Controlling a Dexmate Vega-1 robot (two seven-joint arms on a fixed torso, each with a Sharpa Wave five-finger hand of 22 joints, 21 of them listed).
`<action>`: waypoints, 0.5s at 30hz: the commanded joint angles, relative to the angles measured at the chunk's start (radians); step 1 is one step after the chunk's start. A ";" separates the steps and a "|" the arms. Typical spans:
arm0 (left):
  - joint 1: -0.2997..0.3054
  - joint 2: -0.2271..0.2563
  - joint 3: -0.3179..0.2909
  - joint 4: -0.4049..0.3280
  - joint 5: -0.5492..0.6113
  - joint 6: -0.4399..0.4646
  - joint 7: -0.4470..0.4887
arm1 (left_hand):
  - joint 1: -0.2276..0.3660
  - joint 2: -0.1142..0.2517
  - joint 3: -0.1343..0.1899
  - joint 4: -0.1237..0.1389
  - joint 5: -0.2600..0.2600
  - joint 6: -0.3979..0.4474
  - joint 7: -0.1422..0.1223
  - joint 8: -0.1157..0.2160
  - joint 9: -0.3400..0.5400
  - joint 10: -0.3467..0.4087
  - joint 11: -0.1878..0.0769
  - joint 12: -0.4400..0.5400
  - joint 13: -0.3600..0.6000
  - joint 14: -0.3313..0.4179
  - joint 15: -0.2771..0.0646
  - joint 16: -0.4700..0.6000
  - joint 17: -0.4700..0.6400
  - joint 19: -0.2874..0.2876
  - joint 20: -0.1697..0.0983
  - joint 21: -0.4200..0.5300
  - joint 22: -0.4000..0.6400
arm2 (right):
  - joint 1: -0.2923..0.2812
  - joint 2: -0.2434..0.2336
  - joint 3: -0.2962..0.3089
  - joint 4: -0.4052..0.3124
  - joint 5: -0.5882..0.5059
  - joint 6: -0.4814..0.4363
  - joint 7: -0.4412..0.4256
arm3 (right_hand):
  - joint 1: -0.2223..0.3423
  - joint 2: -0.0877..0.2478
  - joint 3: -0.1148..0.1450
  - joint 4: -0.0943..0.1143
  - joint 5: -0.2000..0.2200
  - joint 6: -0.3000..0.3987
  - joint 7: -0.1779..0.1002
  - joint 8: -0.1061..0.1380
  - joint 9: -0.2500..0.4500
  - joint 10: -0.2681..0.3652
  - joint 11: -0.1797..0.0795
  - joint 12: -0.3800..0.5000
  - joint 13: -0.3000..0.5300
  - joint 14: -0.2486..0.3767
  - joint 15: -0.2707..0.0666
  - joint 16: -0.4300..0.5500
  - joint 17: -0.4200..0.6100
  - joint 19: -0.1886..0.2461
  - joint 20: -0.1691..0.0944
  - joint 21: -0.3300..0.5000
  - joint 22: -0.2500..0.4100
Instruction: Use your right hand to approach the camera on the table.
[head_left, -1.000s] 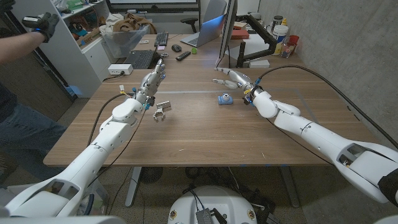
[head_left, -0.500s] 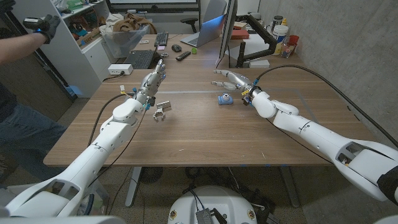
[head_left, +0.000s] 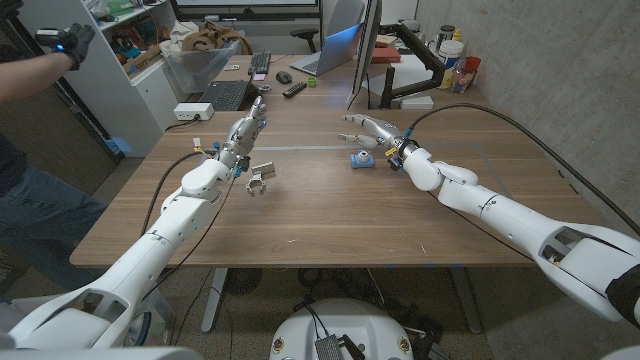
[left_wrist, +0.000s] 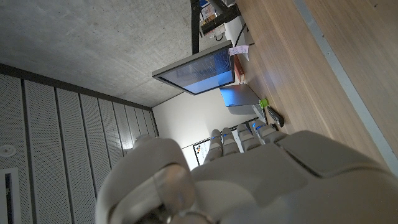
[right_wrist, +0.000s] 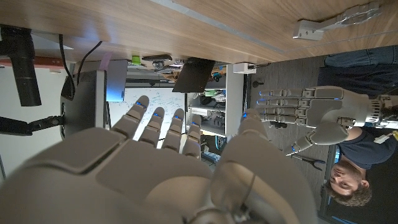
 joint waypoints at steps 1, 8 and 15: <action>0.008 0.012 0.002 -0.017 0.008 -0.001 0.004 | 0.010 0.002 -0.002 -0.002 -0.002 -0.002 0.000 0.003 0.004 -0.003 -0.008 0.002 0.006 -0.009 0.002 0.001 0.001 -0.009 0.002 -0.002 0.003 | 0.014 0.005 -0.027 -0.003 -0.042 -0.014 -0.012 | 0.004 0.005 0.002 0.003 0.008 -0.003 -0.005 0.002 0.001 -0.011 0.001 -0.005 0.004 -0.005 0.004 0.003 0.002 0.006 0.008 0.005 0.004; 0.012 0.017 0.000 -0.022 0.007 0.000 0.007 | 0.011 0.003 -0.002 -0.002 -0.002 -0.003 -0.001 0.002 0.004 -0.002 -0.008 0.003 0.006 -0.009 0.003 0.001 0.001 -0.010 0.002 -0.002 0.003 | 0.020 0.008 -0.040 -0.004 -0.068 -0.031 -0.019 | 0.004 0.004 0.001 0.003 0.008 -0.004 -0.007 0.002 0.002 -0.015 0.002 -0.006 0.004 -0.009 0.014 0.002 0.002 0.002 0.015 0.004 0.004; 0.013 0.020 0.001 -0.024 0.006 0.000 0.003 | 0.012 0.003 -0.002 -0.002 -0.003 -0.001 0.003 0.002 0.004 -0.002 -0.004 0.003 0.006 -0.011 0.009 0.001 0.001 -0.011 0.004 -0.002 0.003 | 0.024 0.013 -0.052 0.003 -0.087 -0.052 -0.020 | 0.003 0.002 0.000 0.004 0.007 0.004 -0.018 0.006 0.002 -0.016 0.000 -0.005 0.004 -0.013 0.017 0.001 0.002 -0.002 0.030 0.003 0.004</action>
